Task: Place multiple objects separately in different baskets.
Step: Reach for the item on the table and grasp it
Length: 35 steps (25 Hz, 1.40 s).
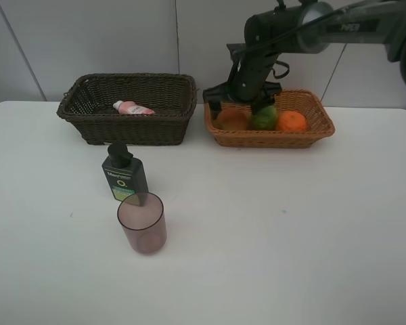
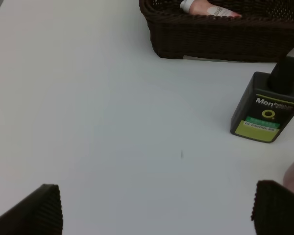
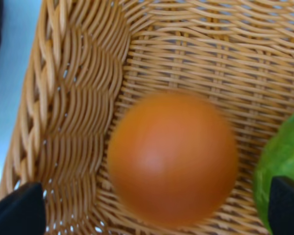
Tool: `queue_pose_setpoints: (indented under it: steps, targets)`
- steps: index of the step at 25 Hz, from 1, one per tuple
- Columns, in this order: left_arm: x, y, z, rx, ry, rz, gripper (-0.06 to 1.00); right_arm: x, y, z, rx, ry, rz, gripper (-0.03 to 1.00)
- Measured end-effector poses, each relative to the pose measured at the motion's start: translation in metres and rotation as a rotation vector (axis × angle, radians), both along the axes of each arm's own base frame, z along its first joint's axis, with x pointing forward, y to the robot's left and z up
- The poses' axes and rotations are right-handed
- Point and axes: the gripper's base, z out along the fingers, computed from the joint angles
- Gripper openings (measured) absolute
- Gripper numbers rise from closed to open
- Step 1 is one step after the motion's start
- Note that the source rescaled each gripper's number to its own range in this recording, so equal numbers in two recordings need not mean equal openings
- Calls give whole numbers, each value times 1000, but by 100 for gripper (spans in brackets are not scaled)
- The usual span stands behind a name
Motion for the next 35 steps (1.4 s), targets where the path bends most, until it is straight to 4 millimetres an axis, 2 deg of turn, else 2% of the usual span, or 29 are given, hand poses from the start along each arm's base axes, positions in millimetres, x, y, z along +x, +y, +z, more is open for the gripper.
queue_pose_setpoints:
  steps: [9,14,20,23,28,32,35]
  targets:
    - [0,0,0,0,0,0,100,-25,-14,60,-10,17,-28,100]
    - [0,0,0,0,0,0,100,-56,-39,79,-1,5,-43,100]
    - [0,0,0,0,0,0,100,-110,-85,96,35,-6,-99,100]
    - [0,0,0,0,0,0,100,-138,-116,105,38,-7,-160,100]
    - [0,0,0,0,0,0,100,-193,-166,133,53,-63,-281,100]
    - [0,0,0,0,0,0,100,-242,-194,154,83,-167,-369,100]
    - [0,0,0,0,0,0,100,-283,-204,168,99,-239,-402,100]
